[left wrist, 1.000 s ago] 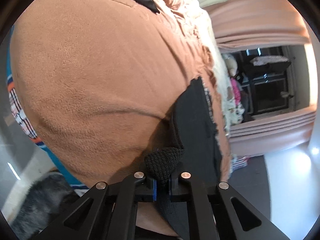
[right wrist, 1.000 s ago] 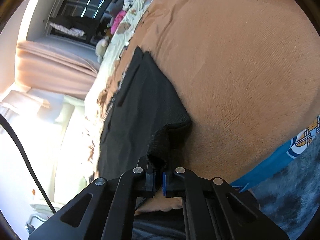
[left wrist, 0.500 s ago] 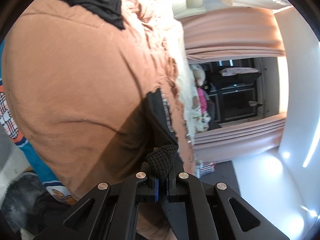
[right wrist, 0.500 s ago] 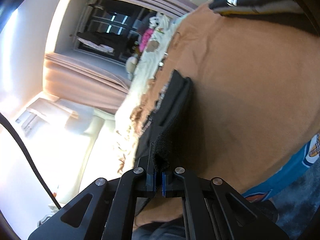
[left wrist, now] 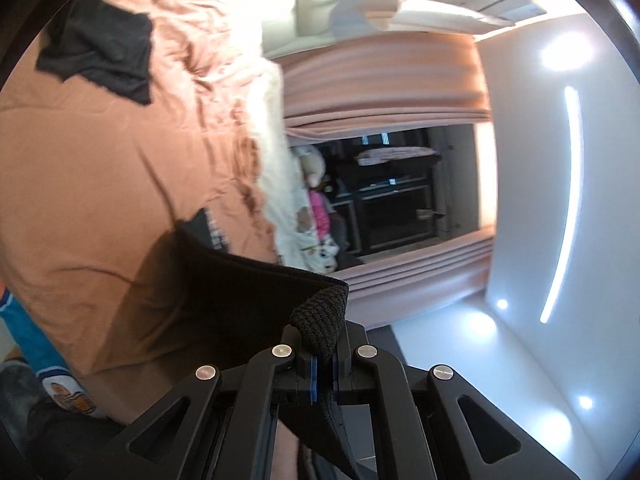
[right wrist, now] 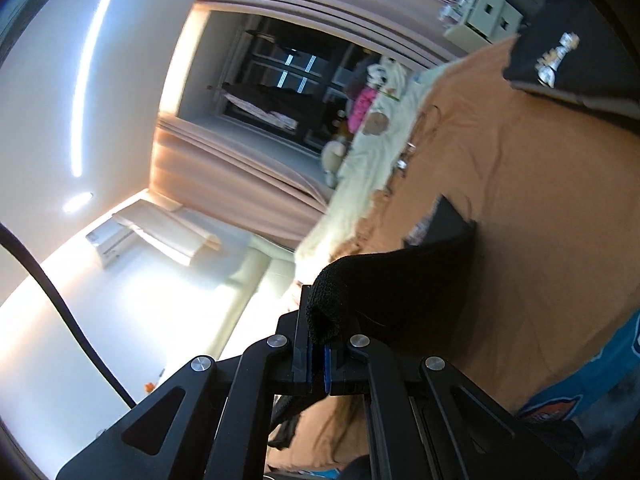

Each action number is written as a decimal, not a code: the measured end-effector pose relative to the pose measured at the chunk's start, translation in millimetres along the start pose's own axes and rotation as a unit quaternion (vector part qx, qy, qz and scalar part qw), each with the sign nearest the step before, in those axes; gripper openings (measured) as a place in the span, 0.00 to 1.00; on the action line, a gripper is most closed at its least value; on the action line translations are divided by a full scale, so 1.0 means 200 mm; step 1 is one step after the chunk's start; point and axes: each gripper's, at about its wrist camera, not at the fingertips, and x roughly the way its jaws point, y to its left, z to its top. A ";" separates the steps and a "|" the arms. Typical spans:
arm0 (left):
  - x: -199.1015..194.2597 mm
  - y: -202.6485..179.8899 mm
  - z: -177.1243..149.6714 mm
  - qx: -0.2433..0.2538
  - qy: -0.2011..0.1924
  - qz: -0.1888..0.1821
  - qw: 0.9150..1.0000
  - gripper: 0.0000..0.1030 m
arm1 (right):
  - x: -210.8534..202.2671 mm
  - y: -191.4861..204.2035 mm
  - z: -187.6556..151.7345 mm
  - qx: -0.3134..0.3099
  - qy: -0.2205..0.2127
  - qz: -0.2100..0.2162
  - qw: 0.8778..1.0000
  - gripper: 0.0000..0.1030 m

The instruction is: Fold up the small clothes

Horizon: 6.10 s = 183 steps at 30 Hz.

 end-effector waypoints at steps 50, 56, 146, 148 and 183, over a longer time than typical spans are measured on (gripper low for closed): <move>0.70 0.23 0.22 0.014 0.020 0.135 0.991 0.03 | 0.96 -0.48 0.35 0.014 0.032 -0.104 0.994 0.00; 0.91 0.39 0.28 0.004 0.026 0.178 0.984 0.03 | 1.11 -0.50 0.40 0.029 0.047 -0.145 0.988 0.00; 1.98 0.90 0.23 0.363 0.311 0.522 0.706 0.69 | 2.14 -0.24 0.44 -0.307 0.341 -0.444 0.770 0.66; 2.01 0.91 0.24 0.362 0.306 0.523 0.708 0.69 | 2.18 -0.26 0.47 -0.298 0.334 -0.444 0.776 0.66; 1.99 0.85 0.34 0.354 0.257 0.468 0.768 0.07 | 2.18 -0.35 0.59 -0.265 0.268 -0.356 0.855 0.04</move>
